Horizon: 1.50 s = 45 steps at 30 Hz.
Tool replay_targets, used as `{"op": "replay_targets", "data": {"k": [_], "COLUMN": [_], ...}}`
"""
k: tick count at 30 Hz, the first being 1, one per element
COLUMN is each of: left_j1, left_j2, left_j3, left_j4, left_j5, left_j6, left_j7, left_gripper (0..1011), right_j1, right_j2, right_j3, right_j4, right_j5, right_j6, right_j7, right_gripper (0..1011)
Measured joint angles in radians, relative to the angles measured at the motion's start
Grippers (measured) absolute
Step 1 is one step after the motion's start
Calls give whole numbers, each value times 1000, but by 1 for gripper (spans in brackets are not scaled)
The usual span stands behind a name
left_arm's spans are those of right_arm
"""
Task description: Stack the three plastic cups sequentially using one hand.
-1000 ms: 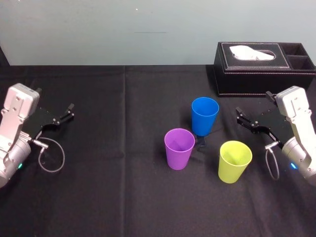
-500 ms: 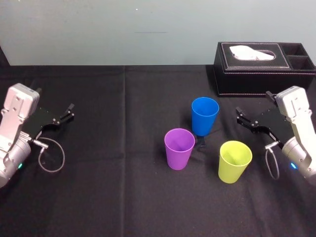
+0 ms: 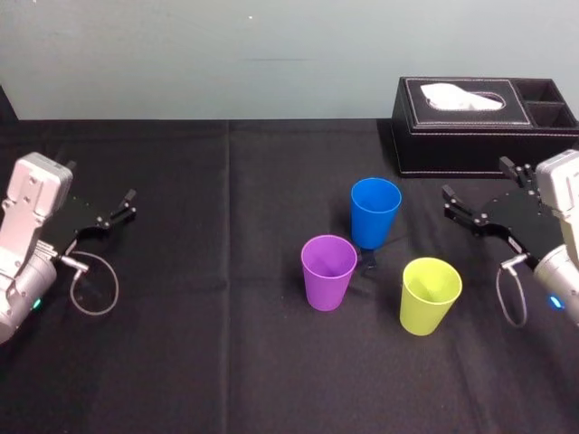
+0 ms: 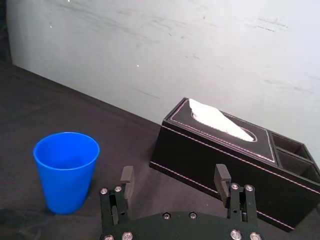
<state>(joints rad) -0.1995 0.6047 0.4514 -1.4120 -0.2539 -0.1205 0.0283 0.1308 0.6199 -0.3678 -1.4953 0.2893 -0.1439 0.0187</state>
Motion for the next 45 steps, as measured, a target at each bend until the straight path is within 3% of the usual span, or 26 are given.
{"op": "replay_targets", "data": {"k": [8, 14, 23, 30, 36, 45], "left_j1": [0, 0, 0, 0, 0, 0], "left_j2": [0, 0, 0, 0, 0, 0], "left_j3": [0, 0, 0, 0, 0, 0], "left_j4": [0, 0, 0, 0, 0, 0], "left_j5": [0, 0, 0, 0, 0, 0], "left_j6": [0, 0, 0, 0, 0, 0], "left_j7": [0, 0, 0, 0, 0, 0], "left_gripper": [1011, 1011, 1011, 1011, 1011, 1011], "right_j1": [-124, -270, -432, -532, -579, -583], "right_j2": [53, 92, 123, 121, 109, 86], "right_j3": [74, 145, 183, 215, 234, 226], "right_j4": [-136, -247, -352, -397, -413, -430], "right_j5": [44, 87, 103, 97, 95, 94], "right_j6": [31, 58, 114, 136, 146, 134], "right_j7": [6, -2, 2, -19, -26, 23], "right_gripper": [1003, 1003, 1003, 1003, 1003, 1003]}}
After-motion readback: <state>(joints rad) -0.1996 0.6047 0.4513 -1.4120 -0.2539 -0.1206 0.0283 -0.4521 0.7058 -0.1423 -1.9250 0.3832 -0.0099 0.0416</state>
